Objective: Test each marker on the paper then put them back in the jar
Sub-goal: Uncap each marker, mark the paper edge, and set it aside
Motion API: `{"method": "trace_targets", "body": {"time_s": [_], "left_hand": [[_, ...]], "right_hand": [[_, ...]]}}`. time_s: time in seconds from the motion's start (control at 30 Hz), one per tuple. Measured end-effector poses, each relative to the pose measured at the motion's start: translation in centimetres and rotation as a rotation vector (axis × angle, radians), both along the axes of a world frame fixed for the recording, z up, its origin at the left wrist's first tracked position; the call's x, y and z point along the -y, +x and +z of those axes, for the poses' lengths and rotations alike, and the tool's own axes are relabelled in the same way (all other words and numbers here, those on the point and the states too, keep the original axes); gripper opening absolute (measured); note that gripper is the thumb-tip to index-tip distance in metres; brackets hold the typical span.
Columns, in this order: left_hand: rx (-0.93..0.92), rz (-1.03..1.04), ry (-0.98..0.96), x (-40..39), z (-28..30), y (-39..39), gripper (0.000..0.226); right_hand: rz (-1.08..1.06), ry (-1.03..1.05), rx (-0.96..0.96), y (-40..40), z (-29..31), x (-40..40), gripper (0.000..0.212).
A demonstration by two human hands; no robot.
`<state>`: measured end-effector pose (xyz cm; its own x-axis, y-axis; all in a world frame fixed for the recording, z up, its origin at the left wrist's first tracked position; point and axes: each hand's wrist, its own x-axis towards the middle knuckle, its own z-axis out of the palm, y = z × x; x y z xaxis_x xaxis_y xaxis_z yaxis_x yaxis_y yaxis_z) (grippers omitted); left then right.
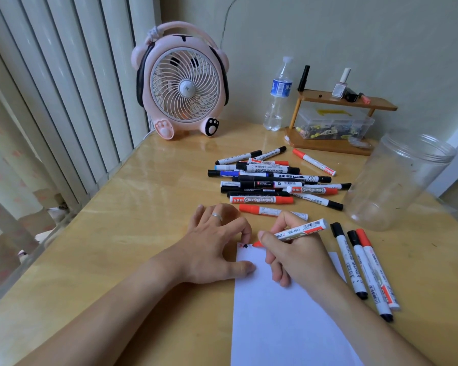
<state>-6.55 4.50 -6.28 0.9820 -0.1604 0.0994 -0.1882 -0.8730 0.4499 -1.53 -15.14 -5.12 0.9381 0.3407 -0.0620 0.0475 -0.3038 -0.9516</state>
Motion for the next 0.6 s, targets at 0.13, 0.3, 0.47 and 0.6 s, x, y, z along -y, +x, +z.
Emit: {"method": "trace_targets", "body": {"time_s": [0.13,0.3,0.47,0.6], "left_hand": [[0.012,-0.004,0.000,0.02,0.00,0.06,0.043],[0.003,-0.005,-0.011,0.04,0.03,0.00,0.043],[0.011,-0.015,-0.019,-0.05,0.03,0.03,0.043],[0.020,-0.015,-0.019,-0.09,-0.04,0.02,0.041]], "right_hand": [[0.001,-0.011,0.004,0.03,-0.04,-0.01,0.026],[-0.017,-0.019,0.015,0.10,-0.11,-0.01,0.024],[0.014,-0.043,0.018,0.02,-0.05,0.01,0.024],[-0.015,-0.044,0.019,0.08,-0.06,0.08,0.023]]}}
